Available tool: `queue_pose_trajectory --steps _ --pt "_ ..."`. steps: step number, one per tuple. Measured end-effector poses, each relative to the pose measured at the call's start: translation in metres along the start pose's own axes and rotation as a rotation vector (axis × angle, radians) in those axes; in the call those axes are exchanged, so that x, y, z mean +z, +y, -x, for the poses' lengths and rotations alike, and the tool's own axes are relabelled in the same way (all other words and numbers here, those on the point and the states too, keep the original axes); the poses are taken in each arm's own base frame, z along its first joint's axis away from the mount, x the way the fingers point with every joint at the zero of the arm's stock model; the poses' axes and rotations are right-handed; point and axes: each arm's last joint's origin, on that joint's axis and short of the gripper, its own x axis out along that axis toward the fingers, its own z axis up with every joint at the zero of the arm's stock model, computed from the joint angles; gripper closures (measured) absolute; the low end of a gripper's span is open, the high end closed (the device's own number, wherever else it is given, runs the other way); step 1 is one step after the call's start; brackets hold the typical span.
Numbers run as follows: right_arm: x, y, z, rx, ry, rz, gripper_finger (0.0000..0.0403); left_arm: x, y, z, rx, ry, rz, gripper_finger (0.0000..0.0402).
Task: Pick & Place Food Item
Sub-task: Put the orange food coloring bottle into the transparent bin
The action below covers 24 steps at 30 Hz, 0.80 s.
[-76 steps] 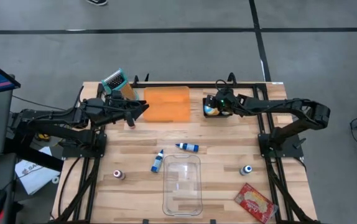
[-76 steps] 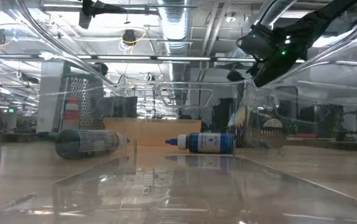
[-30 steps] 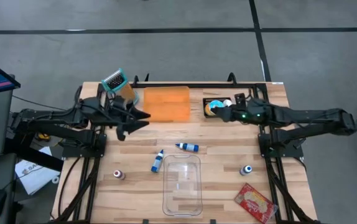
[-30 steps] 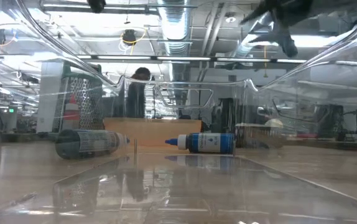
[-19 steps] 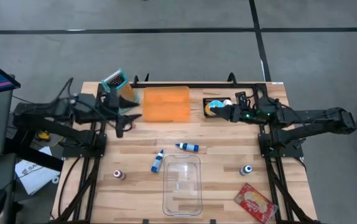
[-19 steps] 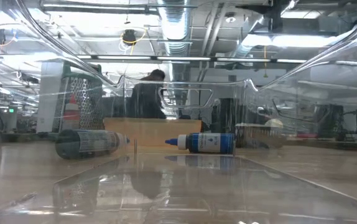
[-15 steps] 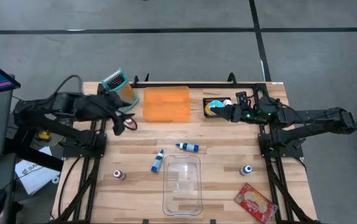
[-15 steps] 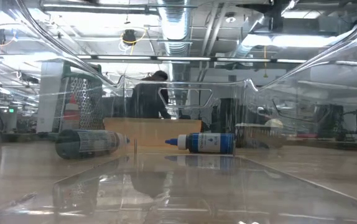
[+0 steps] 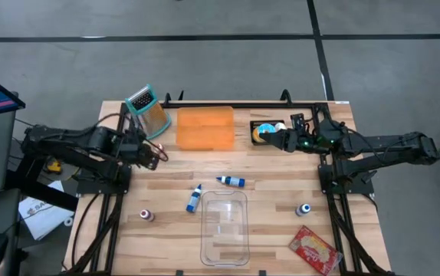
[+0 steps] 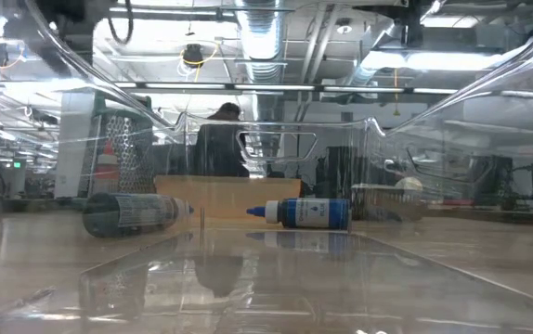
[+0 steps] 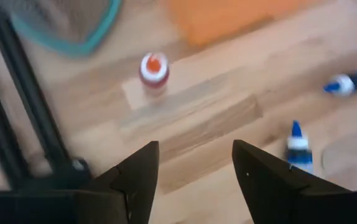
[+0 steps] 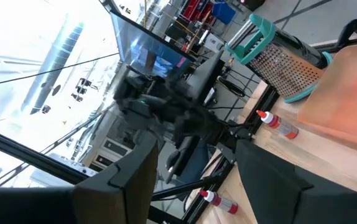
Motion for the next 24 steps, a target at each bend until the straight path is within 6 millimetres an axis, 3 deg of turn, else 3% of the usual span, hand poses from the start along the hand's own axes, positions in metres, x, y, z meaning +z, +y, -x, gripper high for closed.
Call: queue_pose_trajectory --steps 4,9,24 --pt "0.002 0.003 0.0 0.025 -0.019 0.002 0.0194 -0.006 0.002 -0.032 0.028 0.026 0.183 0.0202" --pt "0.004 0.006 0.0 0.055 -0.038 -0.002 0.0194 -0.003 -0.004 -0.059 -0.041 -0.09 0.276 0.0202" --pt "0.003 0.008 0.001 0.078 -0.034 -0.012 0.0194 0.003 0.006 -0.088 0.12 -0.158 0.283 0.0202"
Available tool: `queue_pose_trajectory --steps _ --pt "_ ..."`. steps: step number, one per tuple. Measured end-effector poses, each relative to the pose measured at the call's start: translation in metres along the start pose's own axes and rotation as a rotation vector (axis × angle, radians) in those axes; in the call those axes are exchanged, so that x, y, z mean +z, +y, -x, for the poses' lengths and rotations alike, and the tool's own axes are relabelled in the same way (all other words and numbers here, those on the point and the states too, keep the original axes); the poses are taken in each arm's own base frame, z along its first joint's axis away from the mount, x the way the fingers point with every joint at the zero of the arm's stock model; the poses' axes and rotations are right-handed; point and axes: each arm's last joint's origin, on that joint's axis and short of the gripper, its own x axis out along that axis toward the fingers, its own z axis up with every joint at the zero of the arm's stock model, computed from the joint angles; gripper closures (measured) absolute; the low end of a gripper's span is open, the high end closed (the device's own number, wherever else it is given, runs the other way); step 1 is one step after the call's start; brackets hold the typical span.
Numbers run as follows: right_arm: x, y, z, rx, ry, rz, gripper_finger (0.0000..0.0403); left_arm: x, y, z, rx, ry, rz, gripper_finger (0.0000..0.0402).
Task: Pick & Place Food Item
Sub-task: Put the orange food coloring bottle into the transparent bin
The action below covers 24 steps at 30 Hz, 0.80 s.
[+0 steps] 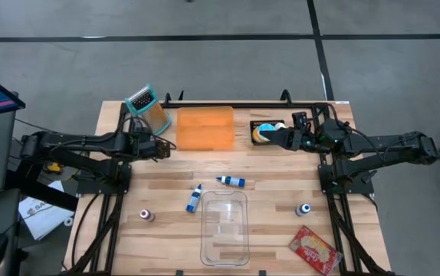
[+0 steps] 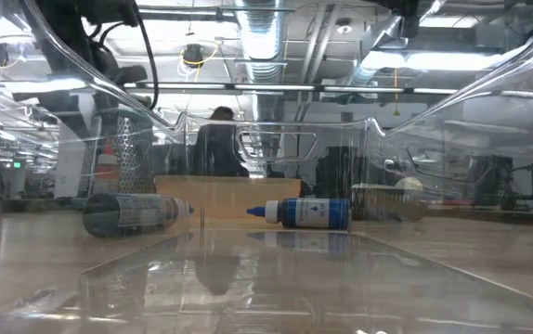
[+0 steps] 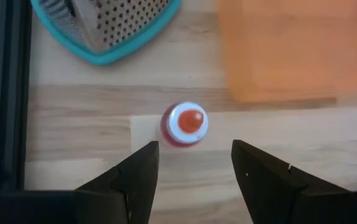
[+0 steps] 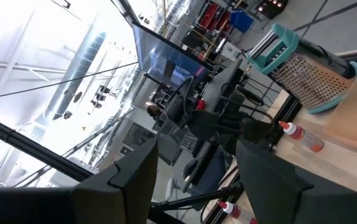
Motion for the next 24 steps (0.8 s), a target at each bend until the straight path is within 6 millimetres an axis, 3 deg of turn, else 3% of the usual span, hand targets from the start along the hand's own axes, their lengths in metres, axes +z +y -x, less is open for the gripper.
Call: queue_pose_trajectory --steps 13,24 --pt "-0.001 0.001 0.0 0.004 0.005 -0.016 0.0194 0.0 -0.021 -0.03 0.082 -0.012 -0.095 0.0202" --pt "-0.001 0.001 0.0 0.003 0.005 -0.022 0.0194 -0.001 -0.022 -0.035 0.11 -0.045 -0.095 0.0202"
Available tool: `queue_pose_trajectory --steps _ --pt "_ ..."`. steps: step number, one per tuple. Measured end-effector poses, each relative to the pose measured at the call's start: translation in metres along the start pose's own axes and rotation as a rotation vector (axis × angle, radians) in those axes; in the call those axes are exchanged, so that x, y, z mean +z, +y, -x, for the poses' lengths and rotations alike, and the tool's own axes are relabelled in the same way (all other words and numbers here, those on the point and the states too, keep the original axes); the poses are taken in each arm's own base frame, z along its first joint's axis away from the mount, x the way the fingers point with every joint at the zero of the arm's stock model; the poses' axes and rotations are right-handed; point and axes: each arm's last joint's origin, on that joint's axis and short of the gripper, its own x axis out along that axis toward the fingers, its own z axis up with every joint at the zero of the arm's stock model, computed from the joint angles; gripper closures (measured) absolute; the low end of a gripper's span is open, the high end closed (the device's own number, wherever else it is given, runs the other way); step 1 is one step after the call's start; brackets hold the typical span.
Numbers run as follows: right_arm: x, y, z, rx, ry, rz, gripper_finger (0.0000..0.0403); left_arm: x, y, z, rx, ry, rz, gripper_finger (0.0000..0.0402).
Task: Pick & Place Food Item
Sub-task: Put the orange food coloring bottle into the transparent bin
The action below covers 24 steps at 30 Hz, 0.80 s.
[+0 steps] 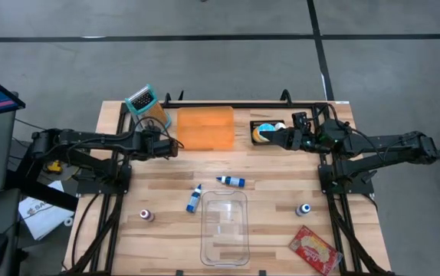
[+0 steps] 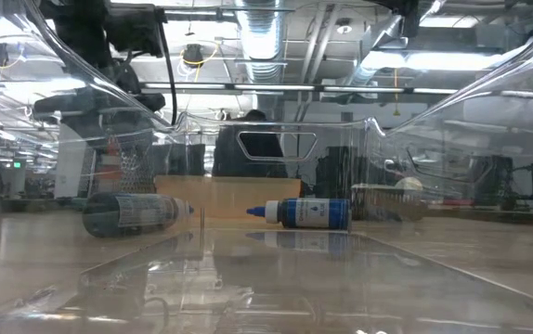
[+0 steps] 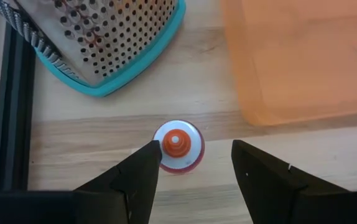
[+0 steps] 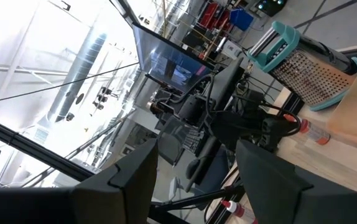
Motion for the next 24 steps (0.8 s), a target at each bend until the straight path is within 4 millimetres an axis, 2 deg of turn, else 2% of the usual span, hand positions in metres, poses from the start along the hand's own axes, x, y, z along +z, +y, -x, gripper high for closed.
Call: queue_pose_trajectory --steps 4,14,24 --pt "0.0 0.0 0.0 0.0 0.0 0.0 0.0194 0.0 0.0005 0.0002 -0.001 0.0 0.008 0.0206" --pt "-0.0002 -0.0004 0.0 -0.003 0.002 0.001 0.0194 -0.0001 0.001 -0.0001 0.005 -0.006 0.008 0.0256" --pt "-0.0001 -0.0002 0.0001 -0.003 0.002 0.0 0.0194 0.0002 0.0002 -0.0001 -0.001 -0.011 0.013 0.026"
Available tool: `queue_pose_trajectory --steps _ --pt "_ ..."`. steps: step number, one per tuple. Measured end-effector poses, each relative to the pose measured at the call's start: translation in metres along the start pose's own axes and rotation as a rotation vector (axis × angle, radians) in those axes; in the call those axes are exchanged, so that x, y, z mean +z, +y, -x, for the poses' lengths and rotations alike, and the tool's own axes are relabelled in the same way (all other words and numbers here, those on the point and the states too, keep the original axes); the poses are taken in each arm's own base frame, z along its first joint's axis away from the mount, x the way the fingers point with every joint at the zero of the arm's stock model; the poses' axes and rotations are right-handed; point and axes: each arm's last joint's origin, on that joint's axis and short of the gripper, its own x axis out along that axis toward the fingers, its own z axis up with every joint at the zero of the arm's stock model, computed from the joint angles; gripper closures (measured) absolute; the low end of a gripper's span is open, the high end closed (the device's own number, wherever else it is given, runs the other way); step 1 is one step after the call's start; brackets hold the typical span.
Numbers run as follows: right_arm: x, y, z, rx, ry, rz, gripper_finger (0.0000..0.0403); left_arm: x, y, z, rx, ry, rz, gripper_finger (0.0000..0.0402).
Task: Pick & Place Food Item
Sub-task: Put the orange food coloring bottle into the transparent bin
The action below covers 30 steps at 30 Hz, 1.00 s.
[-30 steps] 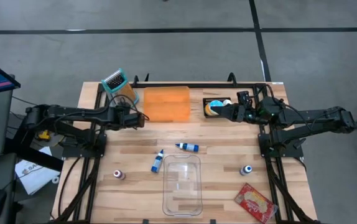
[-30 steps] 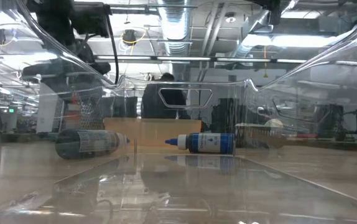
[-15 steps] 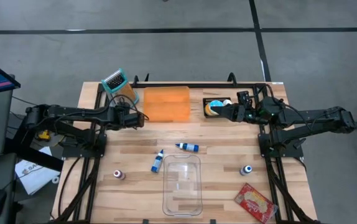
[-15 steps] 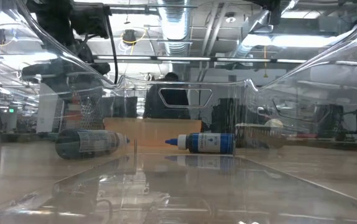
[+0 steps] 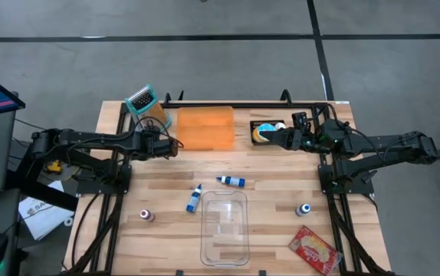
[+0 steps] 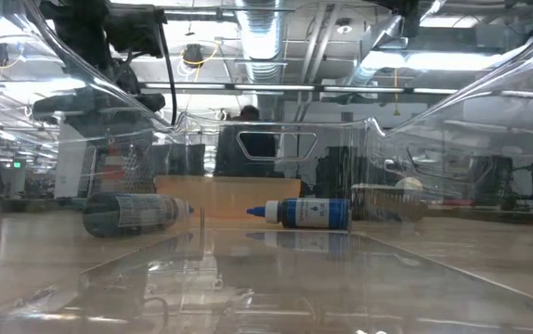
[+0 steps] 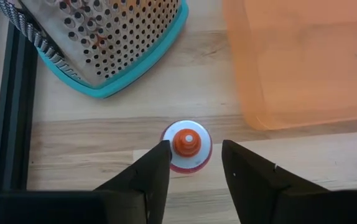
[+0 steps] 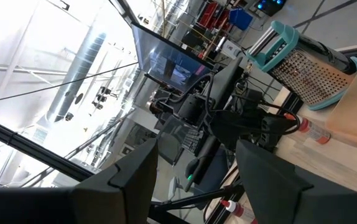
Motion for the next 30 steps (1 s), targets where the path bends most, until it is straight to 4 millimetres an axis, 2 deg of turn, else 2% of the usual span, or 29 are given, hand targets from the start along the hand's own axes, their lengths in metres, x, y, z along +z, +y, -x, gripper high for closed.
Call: queue_pose_trajectory --steps 5,18,30 --pt "0.0 0.0 0.0 0.0 0.0 0.0 0.0194 0.0 0.0 0.0 0.001 -0.002 0.0 0.0281" --pt "0.0 0.0 0.0 0.0 0.0 0.0 0.0194 0.0 0.002 0.004 -0.028 0.009 0.009 0.0397" --pt "-0.001 0.001 0.0 0.002 0.006 -0.009 0.0194 0.008 0.016 0.024 -0.148 0.043 -0.001 0.0395"
